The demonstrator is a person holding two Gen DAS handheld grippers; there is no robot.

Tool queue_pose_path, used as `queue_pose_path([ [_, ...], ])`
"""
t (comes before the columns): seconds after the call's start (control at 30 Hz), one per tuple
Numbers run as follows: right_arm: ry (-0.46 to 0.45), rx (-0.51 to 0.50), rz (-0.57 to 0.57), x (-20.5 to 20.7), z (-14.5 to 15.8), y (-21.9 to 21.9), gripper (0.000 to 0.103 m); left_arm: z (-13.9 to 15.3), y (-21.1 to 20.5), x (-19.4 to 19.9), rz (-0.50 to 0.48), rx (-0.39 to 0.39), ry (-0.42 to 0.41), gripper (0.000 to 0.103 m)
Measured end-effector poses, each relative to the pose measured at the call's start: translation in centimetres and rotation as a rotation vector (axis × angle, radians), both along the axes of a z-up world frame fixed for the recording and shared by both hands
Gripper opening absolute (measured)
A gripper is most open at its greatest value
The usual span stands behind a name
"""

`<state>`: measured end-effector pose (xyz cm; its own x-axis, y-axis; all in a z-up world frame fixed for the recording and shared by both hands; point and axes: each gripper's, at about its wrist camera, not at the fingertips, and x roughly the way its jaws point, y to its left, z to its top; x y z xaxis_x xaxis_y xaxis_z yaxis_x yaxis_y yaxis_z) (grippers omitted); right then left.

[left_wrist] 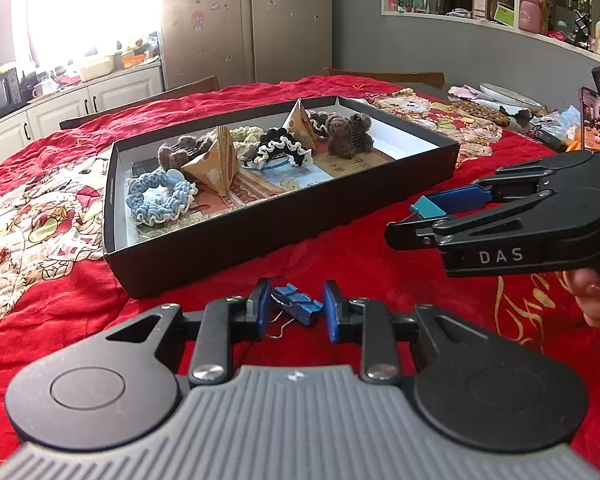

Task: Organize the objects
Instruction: 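Grasp the blue binder clip with the left tool while the right tool grasps the teal binder clip, then carry the blue and teal binder clips over the black box with both tools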

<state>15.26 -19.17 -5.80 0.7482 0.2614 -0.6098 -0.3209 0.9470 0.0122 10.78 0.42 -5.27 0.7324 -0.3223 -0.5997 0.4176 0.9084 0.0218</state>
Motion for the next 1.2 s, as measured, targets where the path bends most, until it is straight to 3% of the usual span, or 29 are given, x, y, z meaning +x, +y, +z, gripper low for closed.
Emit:
queue_pose_path([
  [1.2, -0.115, 0.018, 0.034, -2.5, 5.0, -1.0, 0.046, 4.7, -0.1, -0.8, 0.011, -0.048, -0.078, 0.031],
])
